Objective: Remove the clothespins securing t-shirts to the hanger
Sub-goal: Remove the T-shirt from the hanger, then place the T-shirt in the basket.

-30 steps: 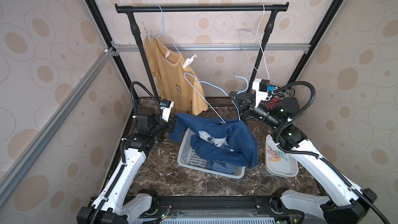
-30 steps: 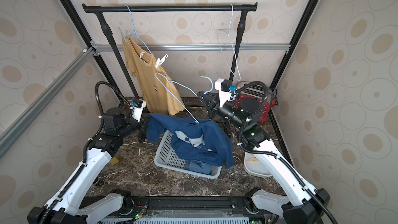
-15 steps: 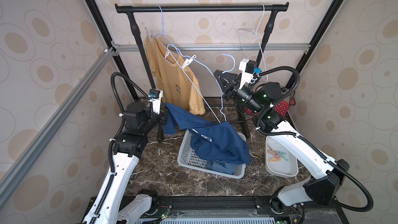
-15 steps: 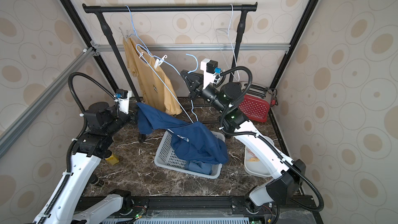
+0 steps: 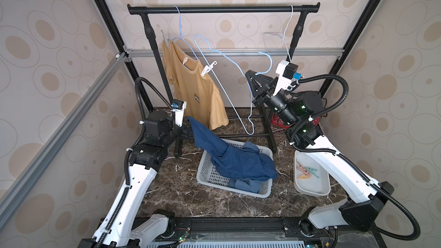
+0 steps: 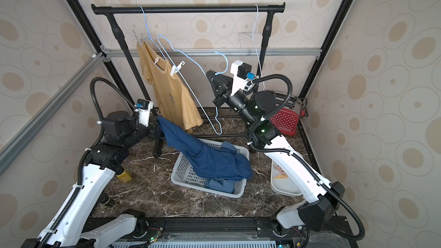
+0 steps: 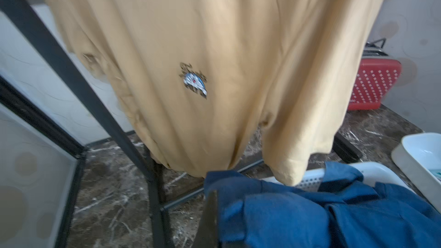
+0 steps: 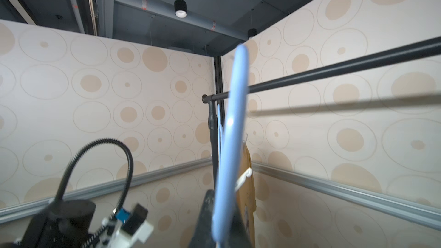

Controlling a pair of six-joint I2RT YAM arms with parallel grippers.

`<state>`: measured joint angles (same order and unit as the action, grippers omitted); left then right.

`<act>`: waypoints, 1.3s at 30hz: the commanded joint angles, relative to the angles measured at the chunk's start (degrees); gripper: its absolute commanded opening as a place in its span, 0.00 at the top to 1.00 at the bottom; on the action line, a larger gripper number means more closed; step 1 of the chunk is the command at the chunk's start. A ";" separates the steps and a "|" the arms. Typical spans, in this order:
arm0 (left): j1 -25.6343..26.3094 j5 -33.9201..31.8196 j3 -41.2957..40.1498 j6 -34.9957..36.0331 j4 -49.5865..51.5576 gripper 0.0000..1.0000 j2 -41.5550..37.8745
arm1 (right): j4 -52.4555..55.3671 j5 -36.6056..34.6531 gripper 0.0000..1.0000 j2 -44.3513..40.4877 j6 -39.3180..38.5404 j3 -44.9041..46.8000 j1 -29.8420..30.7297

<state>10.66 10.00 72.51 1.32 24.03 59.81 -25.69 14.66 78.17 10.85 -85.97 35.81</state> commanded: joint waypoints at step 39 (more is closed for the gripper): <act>37.76 -20.02 -3.84 -10.61 5.33 1.00 23.77 | 19.44 -7.73 1.00 -25.16 -10.76 13.60 -12.15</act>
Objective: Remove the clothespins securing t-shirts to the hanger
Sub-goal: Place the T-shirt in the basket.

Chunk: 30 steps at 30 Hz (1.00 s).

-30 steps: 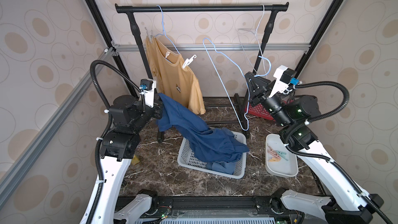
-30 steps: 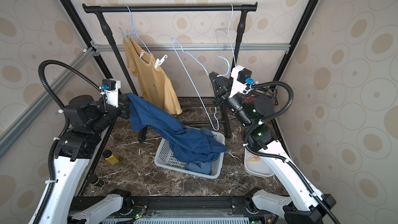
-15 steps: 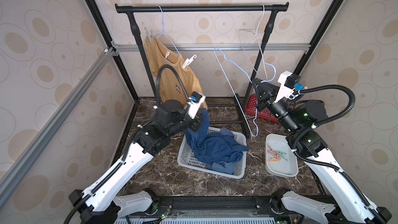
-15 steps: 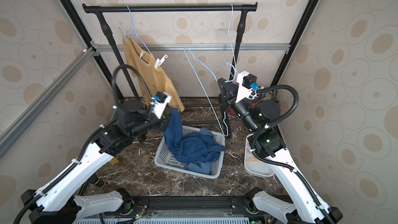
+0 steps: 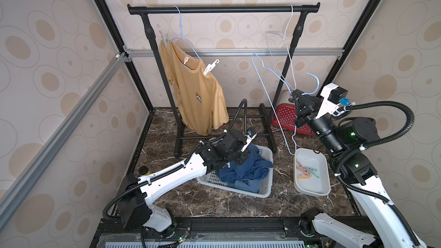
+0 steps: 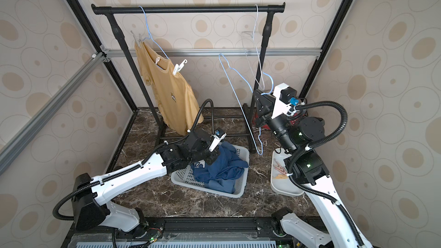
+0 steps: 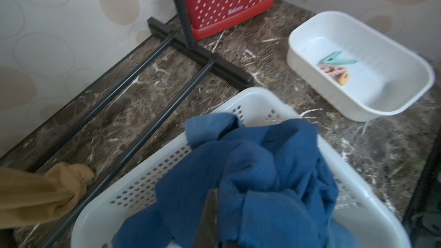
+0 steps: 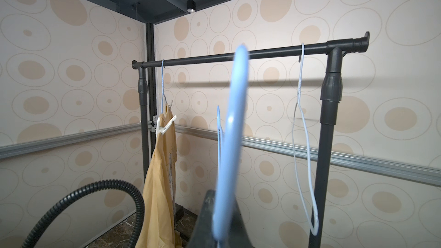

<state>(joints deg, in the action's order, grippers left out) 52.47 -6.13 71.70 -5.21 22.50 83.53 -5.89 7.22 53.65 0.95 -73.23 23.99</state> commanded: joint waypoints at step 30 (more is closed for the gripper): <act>-6.87 -2.47 -16.42 32.49 -1.28 0.01 -23.75 | 22.85 1.00 1.00 -5.61 -2.59 6.20 -0.68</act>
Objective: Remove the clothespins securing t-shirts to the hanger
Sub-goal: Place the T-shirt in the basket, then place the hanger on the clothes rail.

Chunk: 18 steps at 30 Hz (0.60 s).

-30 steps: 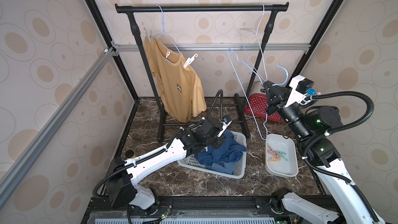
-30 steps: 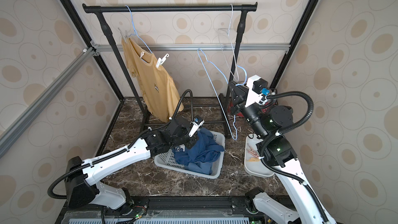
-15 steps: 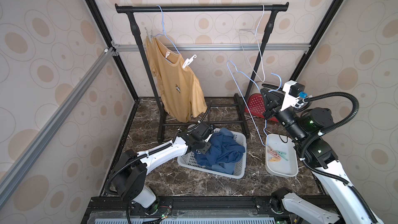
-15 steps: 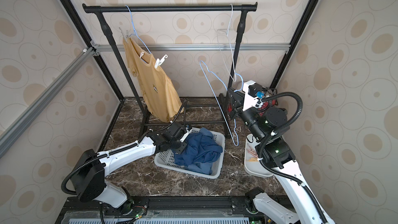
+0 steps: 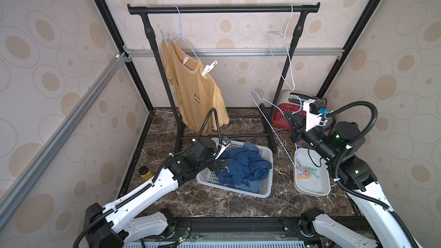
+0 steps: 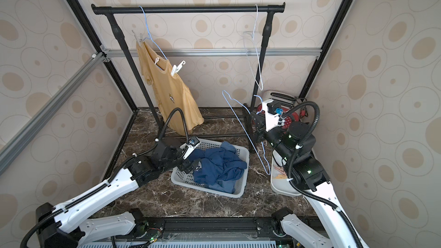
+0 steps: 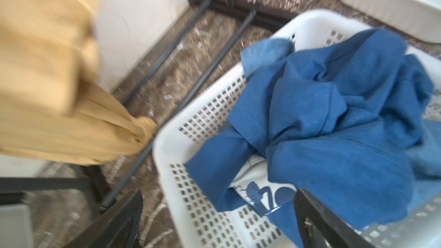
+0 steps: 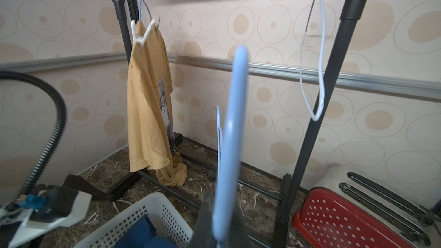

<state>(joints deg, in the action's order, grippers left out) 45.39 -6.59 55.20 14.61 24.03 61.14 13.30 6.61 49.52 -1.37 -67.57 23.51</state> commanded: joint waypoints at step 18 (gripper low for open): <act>1.13 17.83 21.26 28.61 -22.14 0.55 18.54 | 13.37 4.92 1.00 -1.21 8.94 2.45 1.66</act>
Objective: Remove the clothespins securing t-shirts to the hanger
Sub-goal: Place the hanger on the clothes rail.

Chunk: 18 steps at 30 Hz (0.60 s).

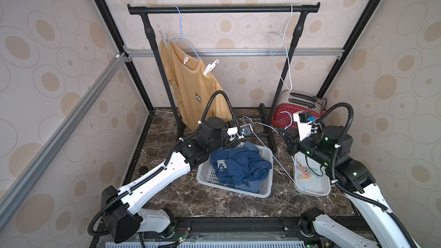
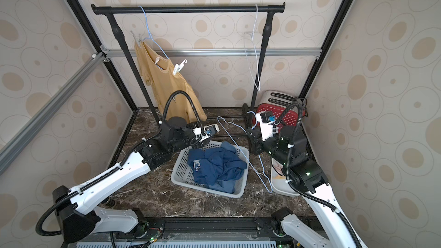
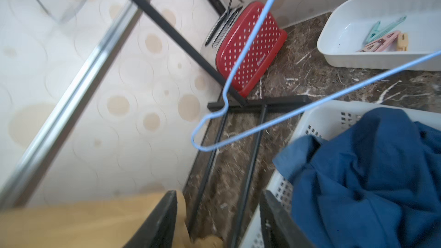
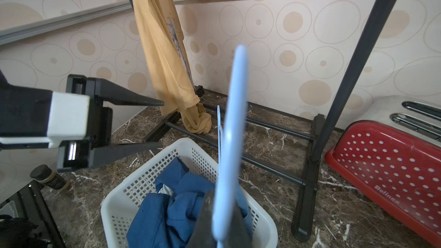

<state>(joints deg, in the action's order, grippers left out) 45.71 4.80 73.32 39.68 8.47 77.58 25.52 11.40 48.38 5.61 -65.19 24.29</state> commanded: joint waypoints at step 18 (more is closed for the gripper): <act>4.95 11.27 7.92 8.82 -9.57 0.80 10.74 | 2.28 -2.93 1.00 3.12 2.18 -1.26 6.95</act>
<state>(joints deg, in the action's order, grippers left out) 49.95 14.92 78.17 46.96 0.75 87.99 27.77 8.97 51.51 7.68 -65.25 30.44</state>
